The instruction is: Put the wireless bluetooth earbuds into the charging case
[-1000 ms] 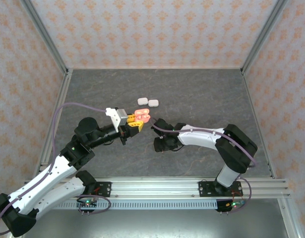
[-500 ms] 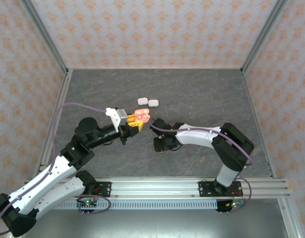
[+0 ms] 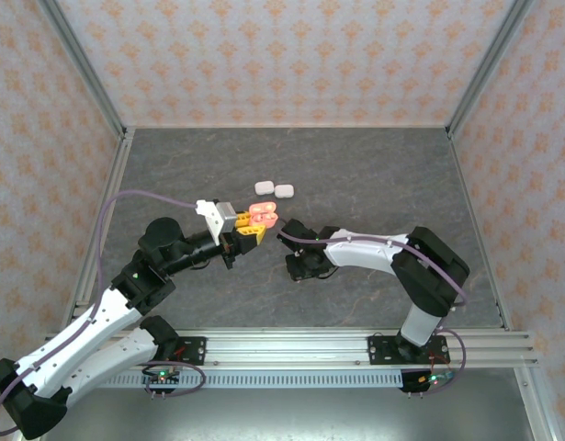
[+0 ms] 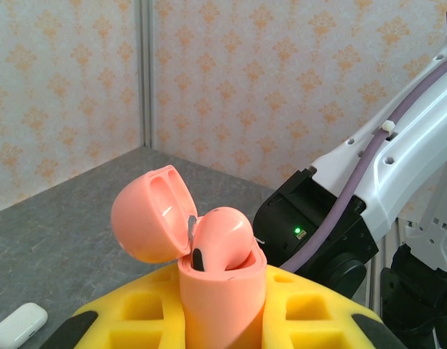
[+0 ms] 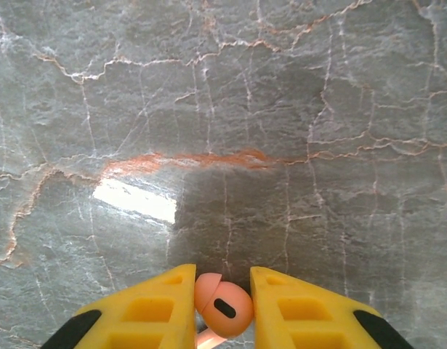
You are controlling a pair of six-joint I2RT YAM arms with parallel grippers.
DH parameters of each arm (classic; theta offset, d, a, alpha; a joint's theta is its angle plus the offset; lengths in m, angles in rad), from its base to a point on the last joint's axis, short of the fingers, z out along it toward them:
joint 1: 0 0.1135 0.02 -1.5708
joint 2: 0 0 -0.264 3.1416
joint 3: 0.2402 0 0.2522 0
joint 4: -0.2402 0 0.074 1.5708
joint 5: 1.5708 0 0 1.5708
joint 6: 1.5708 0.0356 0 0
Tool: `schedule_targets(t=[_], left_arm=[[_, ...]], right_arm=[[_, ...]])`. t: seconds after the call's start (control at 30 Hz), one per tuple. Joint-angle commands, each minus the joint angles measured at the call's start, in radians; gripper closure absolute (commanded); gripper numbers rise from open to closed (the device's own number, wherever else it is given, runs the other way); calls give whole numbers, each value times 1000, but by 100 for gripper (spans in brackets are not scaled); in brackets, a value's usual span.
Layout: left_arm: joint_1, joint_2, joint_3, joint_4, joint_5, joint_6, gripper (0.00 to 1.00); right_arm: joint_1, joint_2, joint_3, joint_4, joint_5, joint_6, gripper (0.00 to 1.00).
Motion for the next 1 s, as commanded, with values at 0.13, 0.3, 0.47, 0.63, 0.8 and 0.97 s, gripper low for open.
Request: schedule_targets(t=[0.13, 0.3, 0.47, 0.63, 0.8, 0.97], left_arm=[[-6, -28, -13, -1, -25, -11, 100], [-6, -28, -18, 6, -24, -22, 100], [-6, -22, -34, 36, -22, -40, 100], [-6, 11, -35, 64, -14, -66, 100], [-6, 52, -30, 95, -2, -95, 100], [-6, 82, -20, 111, -4, -121, 100]], right_arm=[[9, -84, -7, -3, 54, -28, 79], [9, -198, -21, -9, 119, -49, 79], [9, -368, -4, -42, 203, -122, 79], [9, -518, 62, -58, 263, -244, 79], [9, -613, 134, -27, 257, -372, 79], [9, -642, 179, 30, 208, -459, 79]])
